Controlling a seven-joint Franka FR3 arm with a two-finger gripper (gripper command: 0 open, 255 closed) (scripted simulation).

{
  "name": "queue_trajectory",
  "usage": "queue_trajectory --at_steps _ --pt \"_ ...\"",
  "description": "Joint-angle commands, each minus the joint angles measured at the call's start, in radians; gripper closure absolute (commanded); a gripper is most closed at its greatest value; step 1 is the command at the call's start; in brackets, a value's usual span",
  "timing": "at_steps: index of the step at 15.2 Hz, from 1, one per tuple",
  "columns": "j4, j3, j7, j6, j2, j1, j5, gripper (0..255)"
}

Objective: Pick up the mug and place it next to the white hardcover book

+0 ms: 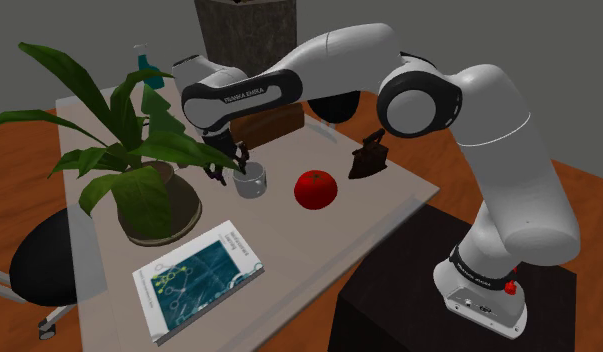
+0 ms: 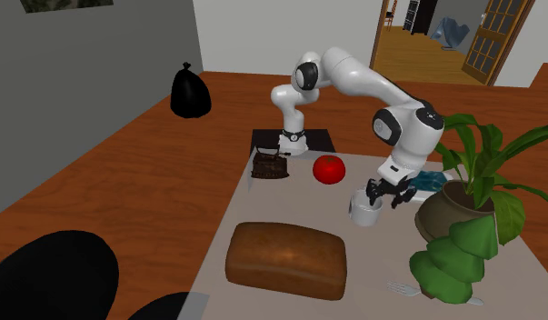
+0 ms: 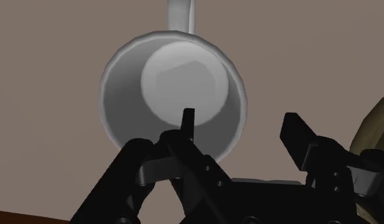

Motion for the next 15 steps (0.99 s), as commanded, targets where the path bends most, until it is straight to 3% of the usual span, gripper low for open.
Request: queue_trajectory --at_steps 1,4,8,15 --pt "0.0 0.0 0.0 0.0 0.0 0.0 0.0 0" --pt "0.0 0.0 0.0 0.0 0.0 0.0 0.0 0" --pt "0.182 -0.001 -0.005 -0.149 0.032 0.013 -0.001 0" --pt "0.182 -0.001 -0.005 -0.149 0.032 0.013 -0.001 0"
